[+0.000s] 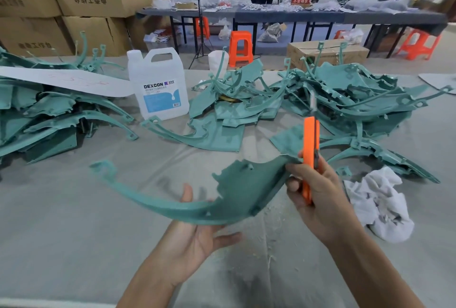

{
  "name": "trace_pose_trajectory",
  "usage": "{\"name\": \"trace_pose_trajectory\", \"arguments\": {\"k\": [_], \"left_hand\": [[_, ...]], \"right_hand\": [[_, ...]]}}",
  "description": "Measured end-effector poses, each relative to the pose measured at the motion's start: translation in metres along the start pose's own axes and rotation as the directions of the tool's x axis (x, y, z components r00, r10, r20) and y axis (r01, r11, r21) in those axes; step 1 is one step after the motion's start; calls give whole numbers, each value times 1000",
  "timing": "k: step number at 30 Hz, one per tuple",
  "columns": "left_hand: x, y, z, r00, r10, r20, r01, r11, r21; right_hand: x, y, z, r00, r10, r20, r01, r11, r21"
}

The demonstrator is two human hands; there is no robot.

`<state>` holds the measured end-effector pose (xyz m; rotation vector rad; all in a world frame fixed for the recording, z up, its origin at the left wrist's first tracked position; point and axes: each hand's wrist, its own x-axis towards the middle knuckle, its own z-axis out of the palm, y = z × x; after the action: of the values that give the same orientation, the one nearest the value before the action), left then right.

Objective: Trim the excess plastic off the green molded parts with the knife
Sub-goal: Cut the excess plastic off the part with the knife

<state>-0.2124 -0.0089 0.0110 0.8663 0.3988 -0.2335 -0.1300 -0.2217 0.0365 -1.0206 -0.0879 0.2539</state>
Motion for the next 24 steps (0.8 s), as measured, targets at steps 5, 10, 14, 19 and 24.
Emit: {"name": "trace_pose_trajectory", "arguments": {"k": [5,10,14,19,24], "left_hand": [[-5,-30,-15,994,19,105,-98,560,823],[-16,-28,9,610,697,377,-558,40,829],[10,5,8,660,567,493,-404,-286,869],[32,9,10,831,373,413,-405,-104,908],[43,16,10,824,467,320,-213,-269,939]], "right_hand": [[10,-3,-9,986,-150,-75,152,988,12],[13,23,-7,991,-121,-57,117,990,-80],[13,34,-7,999,-37,5,37,999,-8],[8,40,-5,994,-87,61,97,977,-189],[-5,35,-17,971,-237,-8,162,688,-708]]}}
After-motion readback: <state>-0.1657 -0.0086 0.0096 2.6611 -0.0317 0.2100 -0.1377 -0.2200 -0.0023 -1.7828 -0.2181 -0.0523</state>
